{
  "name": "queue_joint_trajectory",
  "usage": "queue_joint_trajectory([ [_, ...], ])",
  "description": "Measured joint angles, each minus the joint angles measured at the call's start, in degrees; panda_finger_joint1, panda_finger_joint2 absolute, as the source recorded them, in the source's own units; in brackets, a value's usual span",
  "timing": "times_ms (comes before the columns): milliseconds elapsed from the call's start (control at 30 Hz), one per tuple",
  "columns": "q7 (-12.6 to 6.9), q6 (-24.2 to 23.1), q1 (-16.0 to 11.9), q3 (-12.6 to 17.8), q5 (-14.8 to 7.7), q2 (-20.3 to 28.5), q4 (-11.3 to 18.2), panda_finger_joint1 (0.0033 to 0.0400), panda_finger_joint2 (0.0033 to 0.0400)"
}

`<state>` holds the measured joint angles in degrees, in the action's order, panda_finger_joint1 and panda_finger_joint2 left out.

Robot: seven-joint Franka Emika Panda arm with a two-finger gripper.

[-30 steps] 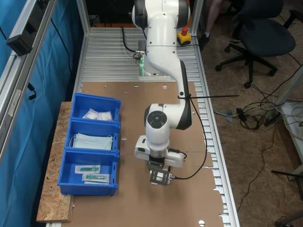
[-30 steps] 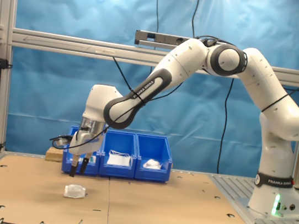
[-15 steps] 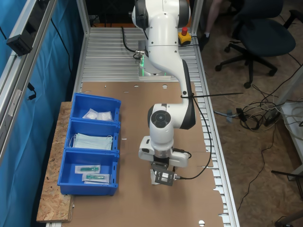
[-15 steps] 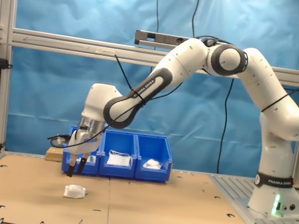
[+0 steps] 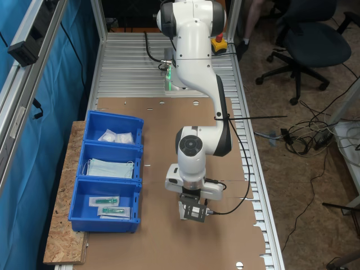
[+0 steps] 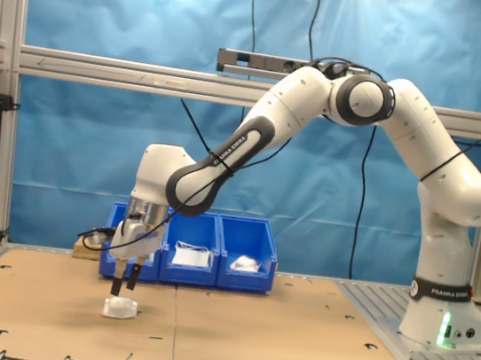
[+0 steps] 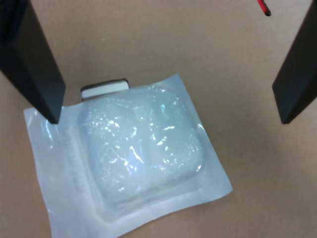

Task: Pick and place sorting task of medical equipment.

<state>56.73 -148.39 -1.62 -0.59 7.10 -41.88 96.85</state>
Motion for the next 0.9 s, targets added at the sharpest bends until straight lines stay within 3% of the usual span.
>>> queue_joint_trajectory([
  [900, 0.00, 0.0, -0.6, 0.0, 0.0, -3.3, -1.3, 0.0400, 0.0400],
])
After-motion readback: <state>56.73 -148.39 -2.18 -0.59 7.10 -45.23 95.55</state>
